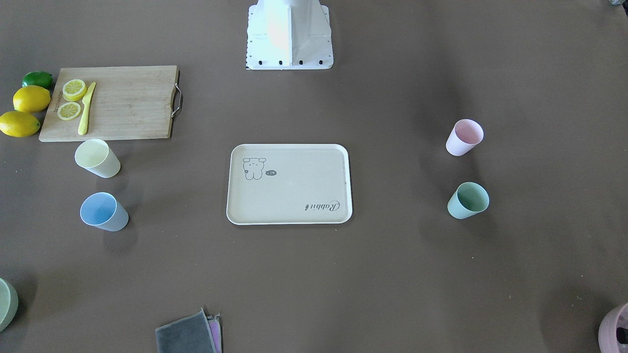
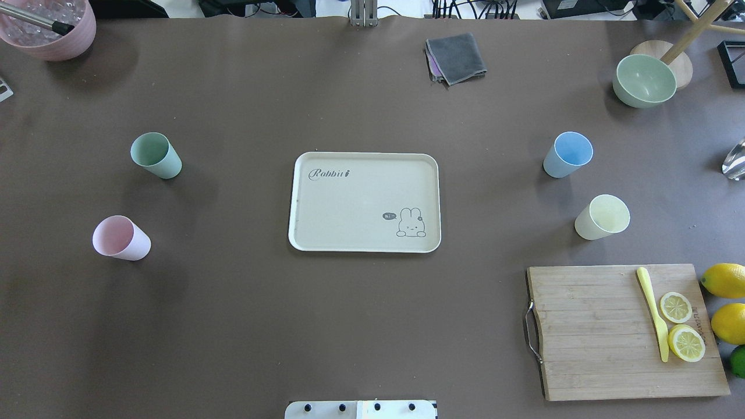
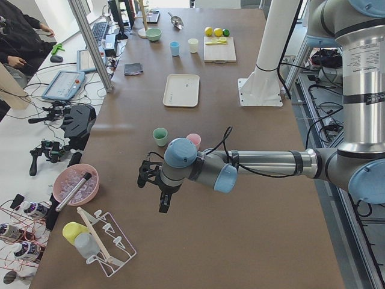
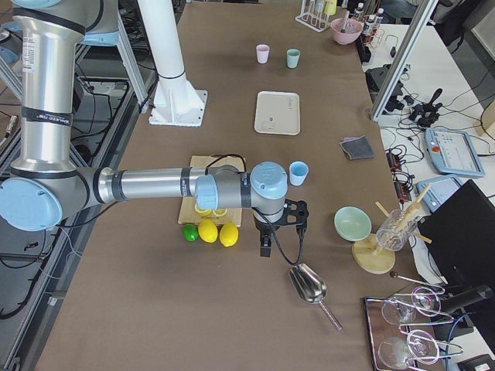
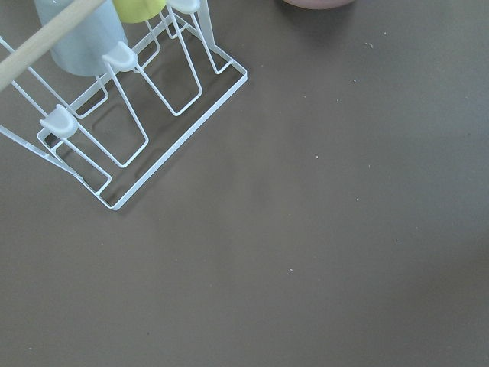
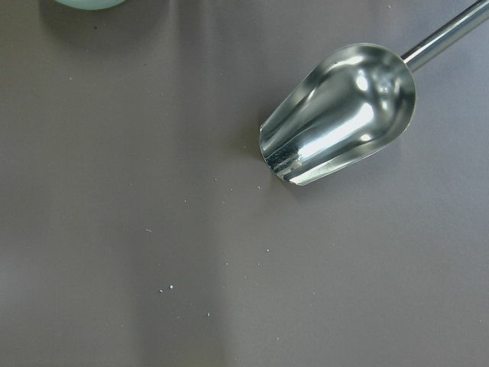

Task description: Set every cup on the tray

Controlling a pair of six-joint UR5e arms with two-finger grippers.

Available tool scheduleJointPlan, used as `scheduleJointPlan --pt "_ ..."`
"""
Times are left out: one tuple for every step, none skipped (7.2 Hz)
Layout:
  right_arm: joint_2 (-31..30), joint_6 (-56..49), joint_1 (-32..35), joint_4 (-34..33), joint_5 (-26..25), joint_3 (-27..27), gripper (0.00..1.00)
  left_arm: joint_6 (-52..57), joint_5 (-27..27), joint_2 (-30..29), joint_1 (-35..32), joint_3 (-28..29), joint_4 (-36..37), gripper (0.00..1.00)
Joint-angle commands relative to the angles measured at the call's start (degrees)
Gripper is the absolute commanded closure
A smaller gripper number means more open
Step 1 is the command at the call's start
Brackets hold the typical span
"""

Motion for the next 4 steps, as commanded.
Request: scheduleJointPlan --pt "0.0 0.0 -0.1 0.0 -0.2 -0.2 0.0 -0.2 0.4 -0.8 0.1 -0.1 0.6 0.03" --pt "0.0 0.0 -0.1 0.0 -0.2 -0.2 0.0 -0.2 0.6 -0.9 0.2 0.2 0.6 0.03" --pt "0.1 -0.2 -0.1 0.0 -0.2 -0.2 0.0 -0.2 0.7 -1.0 0.2 0.3 0.6 0.03" --pt "0.2 -0.3 -0.1 0.0 -0.2 -0.2 0.0 -0.2 0.7 -1.1 0.2 0.4 0.6 0.03"
